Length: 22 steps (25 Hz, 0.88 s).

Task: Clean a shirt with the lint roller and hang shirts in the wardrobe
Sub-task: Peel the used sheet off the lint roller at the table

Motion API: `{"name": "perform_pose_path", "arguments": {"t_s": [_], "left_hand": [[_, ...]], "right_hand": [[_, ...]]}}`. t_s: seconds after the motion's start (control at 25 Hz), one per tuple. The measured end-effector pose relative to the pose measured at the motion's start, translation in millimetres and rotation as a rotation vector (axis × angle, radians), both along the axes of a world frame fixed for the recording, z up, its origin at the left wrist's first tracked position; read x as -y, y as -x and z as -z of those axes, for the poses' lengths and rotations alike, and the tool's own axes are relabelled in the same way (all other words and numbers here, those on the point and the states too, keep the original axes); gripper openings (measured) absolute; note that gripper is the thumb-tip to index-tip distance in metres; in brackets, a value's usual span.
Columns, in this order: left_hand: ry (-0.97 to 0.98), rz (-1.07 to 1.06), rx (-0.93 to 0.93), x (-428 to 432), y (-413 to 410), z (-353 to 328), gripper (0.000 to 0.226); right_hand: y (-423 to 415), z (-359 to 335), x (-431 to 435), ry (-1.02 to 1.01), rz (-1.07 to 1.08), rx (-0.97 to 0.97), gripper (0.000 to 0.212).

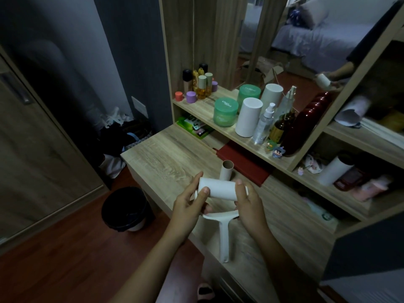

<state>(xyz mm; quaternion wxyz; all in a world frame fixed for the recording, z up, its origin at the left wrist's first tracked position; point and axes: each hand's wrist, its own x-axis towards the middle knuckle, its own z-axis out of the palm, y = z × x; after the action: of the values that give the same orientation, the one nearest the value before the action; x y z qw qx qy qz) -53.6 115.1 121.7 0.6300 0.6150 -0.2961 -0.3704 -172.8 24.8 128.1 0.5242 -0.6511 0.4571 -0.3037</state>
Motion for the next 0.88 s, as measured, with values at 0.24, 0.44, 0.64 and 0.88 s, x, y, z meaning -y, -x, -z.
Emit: {"name": "perform_pose_path", "arguments": {"t_s": [0.24,0.44,0.64,0.88], "left_hand": [[-0.056,-0.107,-0.004,7.1,18.7,26.6,0.047],[-0.087,-0.178,-0.113,16.3,31.9,50.2,0.046],[-0.060,-0.240,-0.412,26.2,31.5,55.6,0.024],[-0.143,-0.292,-0.533,40.4,29.2,63.8,0.029]], "right_hand": [[13.8,14.7,20.3,-0.025,-0.121,-0.130,0.019],[24.7,33.6,25.5,-0.369,-0.064,-0.035,0.026],[23.9,52.0,28.8,-0.211,-0.127,0.021,0.031],[22.1,65.0,43.8,-0.203,-0.094,0.047,0.036]]}}
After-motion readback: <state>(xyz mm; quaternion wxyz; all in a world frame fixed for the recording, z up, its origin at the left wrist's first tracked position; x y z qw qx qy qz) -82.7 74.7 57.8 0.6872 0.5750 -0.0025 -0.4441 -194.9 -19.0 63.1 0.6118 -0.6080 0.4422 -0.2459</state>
